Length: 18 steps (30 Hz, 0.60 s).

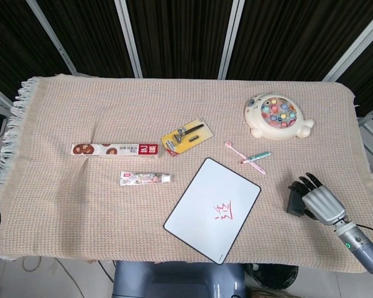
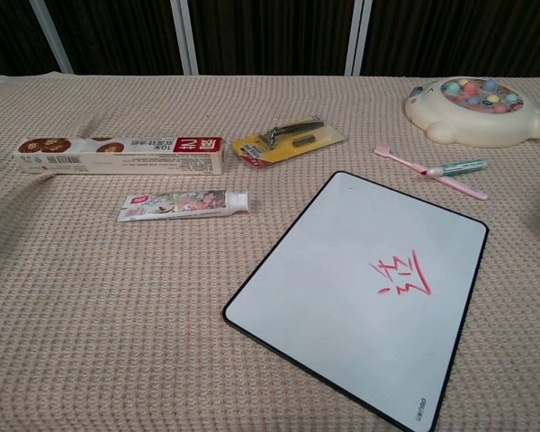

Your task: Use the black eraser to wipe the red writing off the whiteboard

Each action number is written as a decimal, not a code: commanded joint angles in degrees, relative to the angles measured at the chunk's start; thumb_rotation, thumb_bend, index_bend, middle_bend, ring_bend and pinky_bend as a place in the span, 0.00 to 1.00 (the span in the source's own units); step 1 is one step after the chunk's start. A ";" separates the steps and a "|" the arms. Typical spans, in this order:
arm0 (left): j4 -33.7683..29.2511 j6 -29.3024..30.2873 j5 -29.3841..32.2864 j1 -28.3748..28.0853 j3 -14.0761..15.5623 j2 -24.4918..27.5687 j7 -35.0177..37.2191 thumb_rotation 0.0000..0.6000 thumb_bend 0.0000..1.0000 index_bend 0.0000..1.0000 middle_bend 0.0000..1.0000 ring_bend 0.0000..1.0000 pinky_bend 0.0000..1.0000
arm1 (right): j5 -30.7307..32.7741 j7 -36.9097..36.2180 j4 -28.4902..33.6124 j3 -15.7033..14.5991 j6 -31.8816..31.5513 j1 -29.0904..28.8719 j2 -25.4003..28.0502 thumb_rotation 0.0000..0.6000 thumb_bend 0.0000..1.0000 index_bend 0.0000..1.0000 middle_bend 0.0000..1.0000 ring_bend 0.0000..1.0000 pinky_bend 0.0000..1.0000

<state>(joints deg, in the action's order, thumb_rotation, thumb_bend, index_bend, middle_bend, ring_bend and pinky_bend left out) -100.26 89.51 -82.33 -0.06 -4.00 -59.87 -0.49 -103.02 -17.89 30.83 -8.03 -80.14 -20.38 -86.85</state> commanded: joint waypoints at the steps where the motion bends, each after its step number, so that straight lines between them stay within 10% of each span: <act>1: 0.02 0.01 -0.07 0.00 0.04 -0.03 -0.06 1.00 0.64 0.16 0.09 0.02 0.00 | -0.12 0.71 0.69 -0.40 0.53 -0.36 0.62 1.00 0.30 0.29 0.29 0.21 0.13; 18: -0.07 0.06 0.16 0.07 -0.07 0.05 -0.13 1.00 0.64 0.16 0.09 0.02 0.00 | 0.25 3.28 4.21 -0.79 1.42 -1.40 2.24 1.00 0.31 0.35 0.27 0.22 0.13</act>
<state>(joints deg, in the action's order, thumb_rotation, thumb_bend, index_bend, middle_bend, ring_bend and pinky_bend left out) -100.33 89.57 -82.17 0.01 -4.07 -59.82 -0.61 -102.77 -14.62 35.02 -8.83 -78.71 -21.77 -84.62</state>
